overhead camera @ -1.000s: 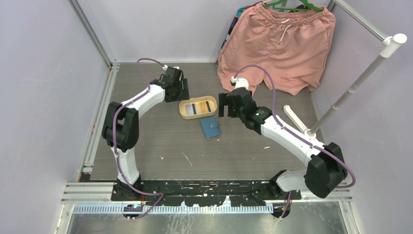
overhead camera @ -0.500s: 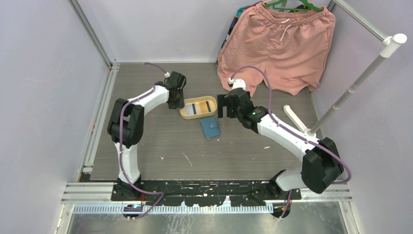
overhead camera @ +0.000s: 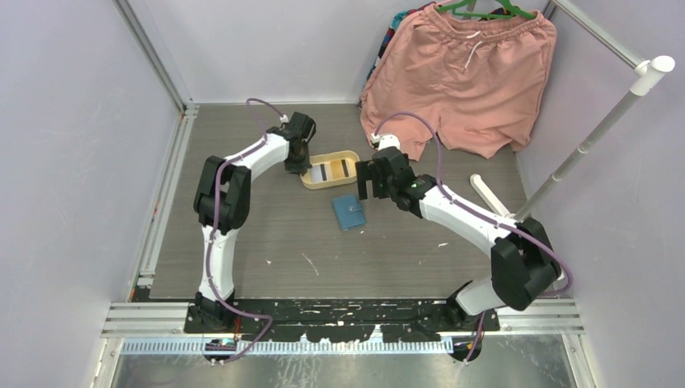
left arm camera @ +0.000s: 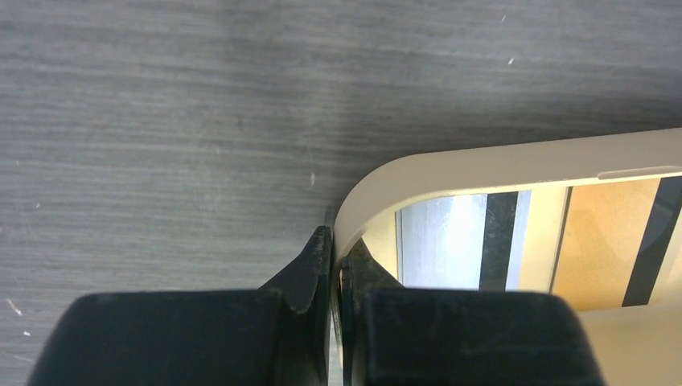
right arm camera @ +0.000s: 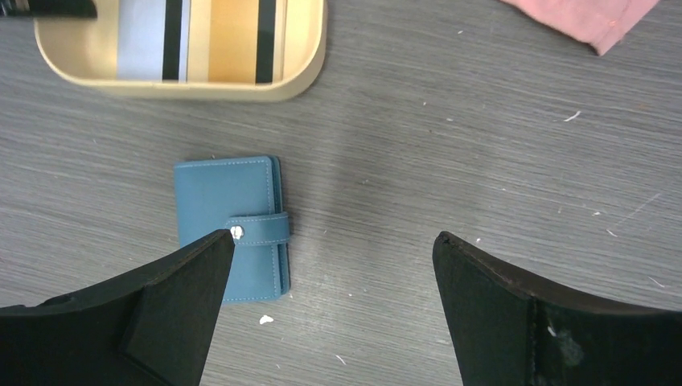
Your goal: Take the credit cards out of the card holder
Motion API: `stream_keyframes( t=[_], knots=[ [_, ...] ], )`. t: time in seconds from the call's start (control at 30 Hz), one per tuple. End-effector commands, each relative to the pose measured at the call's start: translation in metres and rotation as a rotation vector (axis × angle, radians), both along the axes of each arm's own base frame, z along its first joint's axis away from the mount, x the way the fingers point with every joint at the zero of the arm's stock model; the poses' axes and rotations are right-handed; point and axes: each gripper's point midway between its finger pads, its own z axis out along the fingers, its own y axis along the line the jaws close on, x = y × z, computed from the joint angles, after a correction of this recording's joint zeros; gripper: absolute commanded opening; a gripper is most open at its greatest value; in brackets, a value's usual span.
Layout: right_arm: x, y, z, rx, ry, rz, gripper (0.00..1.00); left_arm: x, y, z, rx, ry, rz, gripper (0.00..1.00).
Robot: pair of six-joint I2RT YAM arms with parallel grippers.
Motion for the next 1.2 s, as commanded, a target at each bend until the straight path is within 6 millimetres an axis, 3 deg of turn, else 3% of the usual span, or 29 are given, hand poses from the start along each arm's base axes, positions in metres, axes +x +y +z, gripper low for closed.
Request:
stream_keyframes(
  t=[0.0, 0.13, 0.2, 0.27, 0.37, 0.47, 0.63, 0.77, 0.97, 1.03, 1.1, 1.17],
  knots=[
    [0.009, 0.020, 0.004, 0.004, 0.004, 0.081, 1.00, 0.026, -0.002, 0.016, 0.010, -0.046, 0.001, 0.00],
    [0.007, 0.026, -0.011, 0.007, 0.049, 0.108, 1.00, 0.041, 0.001, 0.023, 0.019, -0.063, -0.007, 0.00],
    [0.005, 0.029, -0.016, 0.014, 0.058, 0.120, 0.99, 0.046, 0.003, 0.028, 0.021, -0.071, -0.014, 0.07],
    [0.002, 0.035, -0.020, 0.028, 0.076, 0.156, 0.95, 0.050, 0.003, 0.035, 0.015, -0.081, -0.022, 0.22],
    [0.000, 0.045, -0.026, 0.037, 0.099, 0.190, 0.89, 0.052, 0.004, 0.047, 0.008, -0.106, -0.026, 0.60],
    [0.003, 0.049, -0.032, 0.032, 0.105, 0.177, 0.85, 0.054, 0.006, 0.063, -0.011, -0.139, -0.022, 0.76],
    [0.004, 0.059, -0.048, 0.000, 0.136, 0.182, 0.79, 0.051, 0.012, 0.105, -0.047, -0.211, -0.011, 0.80],
    [0.003, 0.068, -0.061, -0.012, 0.162, 0.186, 0.69, 0.031, 0.021, 0.127, -0.083, -0.283, 0.035, 0.81],
    [0.001, 0.072, -0.081, -0.025, 0.195, 0.176, 0.66, -0.018, 0.034, 0.126, -0.184, -0.377, 0.105, 0.85],
    [0.000, 0.072, -0.087, -0.041, 0.202, 0.171, 0.63, -0.031, 0.028, 0.120, -0.235, -0.381, 0.061, 0.99],
    [0.000, 0.071, -0.092, -0.052, 0.209, 0.163, 0.59, -0.044, 0.012, 0.111, -0.344, -0.316, -0.019, 1.00],
    [0.000, 0.071, -0.098, -0.058, 0.217, 0.159, 0.52, -0.049, 0.009, 0.112, -0.469, -0.248, -0.058, 1.00]
  ],
)
